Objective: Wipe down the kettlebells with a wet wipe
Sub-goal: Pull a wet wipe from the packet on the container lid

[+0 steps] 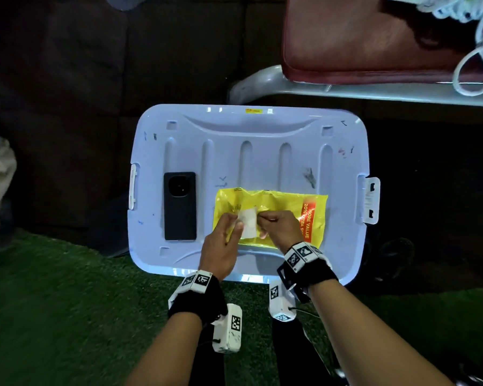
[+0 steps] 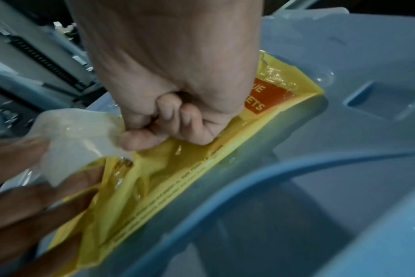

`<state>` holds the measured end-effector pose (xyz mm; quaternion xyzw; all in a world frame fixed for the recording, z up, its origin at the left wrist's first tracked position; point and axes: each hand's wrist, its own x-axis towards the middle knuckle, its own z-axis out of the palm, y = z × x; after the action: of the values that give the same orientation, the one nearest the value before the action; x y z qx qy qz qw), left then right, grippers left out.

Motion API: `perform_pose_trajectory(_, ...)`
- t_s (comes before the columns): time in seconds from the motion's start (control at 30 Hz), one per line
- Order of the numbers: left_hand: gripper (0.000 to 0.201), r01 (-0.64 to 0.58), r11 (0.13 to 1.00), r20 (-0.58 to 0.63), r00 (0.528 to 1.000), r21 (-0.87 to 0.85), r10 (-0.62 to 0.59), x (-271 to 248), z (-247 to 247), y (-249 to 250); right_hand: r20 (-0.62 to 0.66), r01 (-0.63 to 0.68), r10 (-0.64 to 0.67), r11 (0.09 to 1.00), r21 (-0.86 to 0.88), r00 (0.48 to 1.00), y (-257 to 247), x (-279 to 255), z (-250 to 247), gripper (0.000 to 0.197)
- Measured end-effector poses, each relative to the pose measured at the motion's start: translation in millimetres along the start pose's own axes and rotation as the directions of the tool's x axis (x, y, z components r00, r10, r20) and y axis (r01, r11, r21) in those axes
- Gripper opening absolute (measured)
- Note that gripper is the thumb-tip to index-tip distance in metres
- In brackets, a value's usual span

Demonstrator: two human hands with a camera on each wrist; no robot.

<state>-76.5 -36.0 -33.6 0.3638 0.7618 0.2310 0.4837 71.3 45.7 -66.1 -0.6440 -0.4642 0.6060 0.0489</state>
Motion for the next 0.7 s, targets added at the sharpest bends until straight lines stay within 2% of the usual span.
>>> perform_pose_trajectory(0.1, 0.04, 0.008, 0.998, 0.052, 0.999, -0.06, -0.005, 1, 0, 0, 0.115, -0.092, 0.077, 0.988, 0.125, 0.99, 0, 4, -1, 0.028)
perform_pose_trajectory(0.17, 0.046, 0.016, 0.992, 0.072, 0.997, -0.124, -0.007, 4, -2, -1, 0.152, -0.11, 0.09, 0.986, 0.124, 0.984, -3, 4, 0, 0.029)
perform_pose_trajectory(0.27, 0.042, 0.023, 0.984, 0.082, 0.997, -0.176, -0.009, 5, -3, -3, 0.133, -0.025, 0.033, 0.998, -0.062, 0.991, -14, 6, 0, 0.032)
perform_pose_trajectory(0.33, 0.036, 0.003, 0.988, 0.058, 0.998, -0.156, 0.006, 4, -3, -4, 0.085, 0.025, -0.004, 0.967, -0.255, 0.996, -22, 7, 0, 0.032)
perform_pose_trajectory(0.4, 0.03, -0.015, 0.992, 0.038, 0.999, -0.127, 0.02, 2, -2, -5, 0.038, 0.04, -0.027, 0.931, -0.364, 0.999, -27, 4, 0, 0.023)
perform_pose_trajectory(0.5, 0.024, -0.022, 0.992, 0.028, 0.999, -0.125, 0.026, -1, 1, -9, 0.027, 0.055, -0.049, 0.906, -0.419, 0.998, -28, -3, -1, 0.019)
perform_pose_trajectory(0.6, 0.033, -0.02, 0.988, 0.044, 0.999, -0.155, 0.027, -2, 7, -11, 0.048, 0.032, -0.012, 0.9, -0.435, 0.999, -25, -6, -7, 0.025)
perform_pose_trajectory(0.7, 0.038, 0.007, 0.982, 0.054, 0.999, -0.19, 0.003, -2, 11, -13, 0.105, -0.001, 0.049, 0.909, -0.417, 0.993, -22, -5, -8, 0.021)
